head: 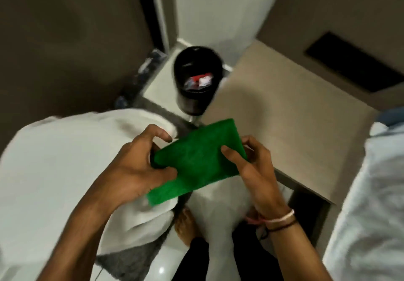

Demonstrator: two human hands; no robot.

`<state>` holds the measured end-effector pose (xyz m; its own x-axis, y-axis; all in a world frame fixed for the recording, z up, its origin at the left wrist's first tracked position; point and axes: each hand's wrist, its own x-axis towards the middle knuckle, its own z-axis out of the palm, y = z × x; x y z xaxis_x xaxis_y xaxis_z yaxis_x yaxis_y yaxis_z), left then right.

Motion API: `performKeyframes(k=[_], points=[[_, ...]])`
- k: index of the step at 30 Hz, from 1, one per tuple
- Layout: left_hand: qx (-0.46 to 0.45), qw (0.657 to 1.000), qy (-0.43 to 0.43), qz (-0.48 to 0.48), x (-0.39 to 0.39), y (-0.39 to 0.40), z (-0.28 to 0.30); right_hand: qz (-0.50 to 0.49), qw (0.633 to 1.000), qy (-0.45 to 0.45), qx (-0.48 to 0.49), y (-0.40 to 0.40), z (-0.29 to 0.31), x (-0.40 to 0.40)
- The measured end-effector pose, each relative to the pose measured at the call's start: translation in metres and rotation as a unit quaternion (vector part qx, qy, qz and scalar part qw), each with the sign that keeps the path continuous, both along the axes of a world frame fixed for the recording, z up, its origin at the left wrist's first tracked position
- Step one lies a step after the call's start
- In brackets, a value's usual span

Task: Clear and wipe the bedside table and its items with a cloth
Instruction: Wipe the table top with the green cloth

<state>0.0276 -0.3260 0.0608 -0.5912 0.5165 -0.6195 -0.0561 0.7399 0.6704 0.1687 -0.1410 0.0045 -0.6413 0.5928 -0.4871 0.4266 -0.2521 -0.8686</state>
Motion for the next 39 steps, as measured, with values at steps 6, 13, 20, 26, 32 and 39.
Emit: performKeyframes(k=[6, 13, 20, 26, 32, 39], points=[[0.103, 0.98, 0.09, -0.146, 0.05, 0.183, -0.061, -0.307, 0.949, -0.068, -0.01, 0.108, -0.032, 0.123], [0.074, 0.935, 0.236, -0.252, 0.18, 0.312, -0.148, -0.357, 0.892, -0.265, 0.079, 0.189, -0.096, 0.227], [-0.02, 0.828, 0.348, -0.439, 0.266, 0.3, -0.211, -0.059, 0.879, -0.342, 0.328, 0.183, -0.155, 0.231], [-0.014, 0.809, 0.357, -0.466, 0.224, 0.351, -0.236, -0.033, 0.869, -0.289, 0.4, 0.23, -0.191, 0.216], [-0.004, 0.802, 0.377, -0.463, 0.131, 0.479, -0.244, -0.031, 0.859, -0.278, 0.428, 0.365, -0.2, 0.131], [-0.064, 0.792, 0.383, -0.471, 0.078, 0.487, -0.222, -0.045, 0.873, -0.323, 0.363, 0.378, -0.171, 0.041]])
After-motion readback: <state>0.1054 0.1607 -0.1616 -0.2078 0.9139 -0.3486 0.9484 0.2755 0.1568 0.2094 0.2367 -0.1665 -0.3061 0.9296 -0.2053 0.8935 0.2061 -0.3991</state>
